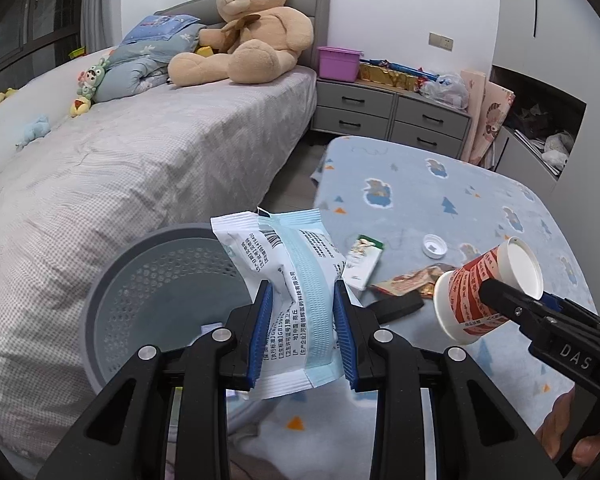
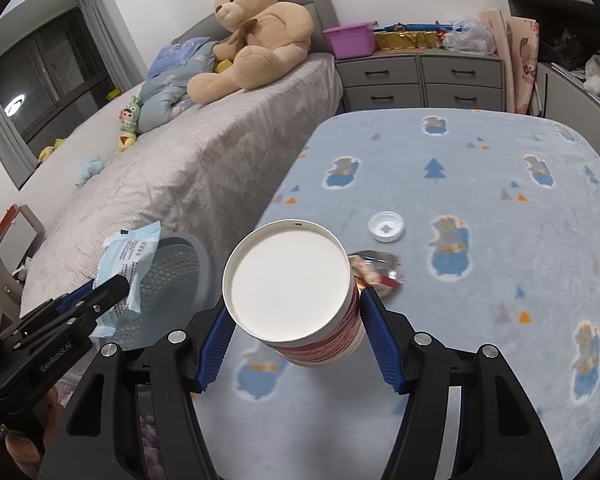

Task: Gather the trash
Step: 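Carry the wrapper and cup with both grippers over the grey basket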

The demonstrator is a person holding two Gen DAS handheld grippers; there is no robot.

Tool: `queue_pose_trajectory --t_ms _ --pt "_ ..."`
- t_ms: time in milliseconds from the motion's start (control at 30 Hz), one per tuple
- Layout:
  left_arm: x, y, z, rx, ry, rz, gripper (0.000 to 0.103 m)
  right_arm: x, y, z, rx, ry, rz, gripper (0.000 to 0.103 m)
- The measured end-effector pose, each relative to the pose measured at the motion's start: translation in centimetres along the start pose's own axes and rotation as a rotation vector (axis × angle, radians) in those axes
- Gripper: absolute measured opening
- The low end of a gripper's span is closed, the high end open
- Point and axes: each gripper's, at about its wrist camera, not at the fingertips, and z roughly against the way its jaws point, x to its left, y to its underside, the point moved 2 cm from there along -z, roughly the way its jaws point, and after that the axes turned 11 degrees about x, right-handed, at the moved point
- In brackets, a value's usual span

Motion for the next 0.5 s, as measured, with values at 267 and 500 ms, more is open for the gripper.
queue_pose_trajectory --t_ms 267,500 --pt "6.7 0.0 0.3 -0.003 -0.062 0.083 0.030 5.1 -0.8 -1.2 -0.009 -0.043 0.054 0.061" --pt "10.9 0.3 -0.5 0.012 -0.083 0.141 0.030 8.5 -1.4 -2.8 0.005 -0.055 0.106 0.061"
